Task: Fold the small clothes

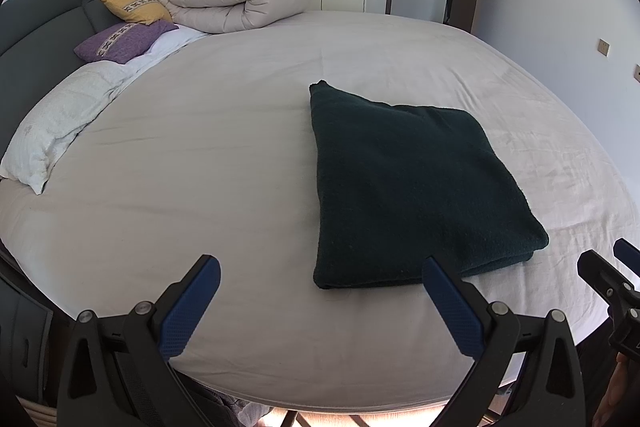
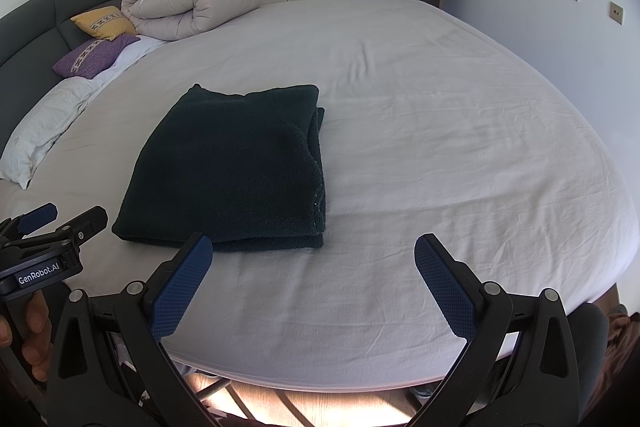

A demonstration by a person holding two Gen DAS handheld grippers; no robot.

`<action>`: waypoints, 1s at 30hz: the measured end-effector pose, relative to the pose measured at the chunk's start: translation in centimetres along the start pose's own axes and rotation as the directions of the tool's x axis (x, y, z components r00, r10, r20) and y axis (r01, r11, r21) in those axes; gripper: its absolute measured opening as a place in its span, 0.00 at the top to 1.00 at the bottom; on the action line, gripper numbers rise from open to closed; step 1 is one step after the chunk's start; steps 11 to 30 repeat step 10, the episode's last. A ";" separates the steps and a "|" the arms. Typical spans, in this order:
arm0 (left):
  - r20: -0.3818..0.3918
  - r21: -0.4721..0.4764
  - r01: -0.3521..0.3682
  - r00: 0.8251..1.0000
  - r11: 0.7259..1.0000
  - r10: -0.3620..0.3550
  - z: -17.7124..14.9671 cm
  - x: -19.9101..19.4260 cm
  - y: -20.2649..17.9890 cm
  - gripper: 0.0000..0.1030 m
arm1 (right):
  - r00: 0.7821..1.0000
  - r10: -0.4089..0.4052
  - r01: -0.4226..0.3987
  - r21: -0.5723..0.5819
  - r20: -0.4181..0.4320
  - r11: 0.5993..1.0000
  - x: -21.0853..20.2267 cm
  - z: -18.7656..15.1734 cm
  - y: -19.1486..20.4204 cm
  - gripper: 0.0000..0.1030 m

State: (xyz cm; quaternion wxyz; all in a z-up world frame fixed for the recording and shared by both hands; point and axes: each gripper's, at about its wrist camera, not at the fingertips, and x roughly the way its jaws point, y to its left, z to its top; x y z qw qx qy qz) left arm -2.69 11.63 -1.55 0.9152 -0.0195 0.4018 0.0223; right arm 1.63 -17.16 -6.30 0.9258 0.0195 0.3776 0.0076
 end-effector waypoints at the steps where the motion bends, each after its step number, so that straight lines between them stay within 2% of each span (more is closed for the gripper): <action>1: 0.000 0.000 0.000 1.000 1.000 0.000 -0.1 0.0 0.1 0.00 | 1.000 0.000 0.000 0.001 0.000 1.000 0.0 0.0 0.0 0.00; 30: 0.003 0.008 -0.003 1.000 1.000 0.003 0.0 0.0 0.1 0.00 | 1.000 0.003 -0.003 0.001 -0.006 1.000 0.1 -0.3 0.2 0.00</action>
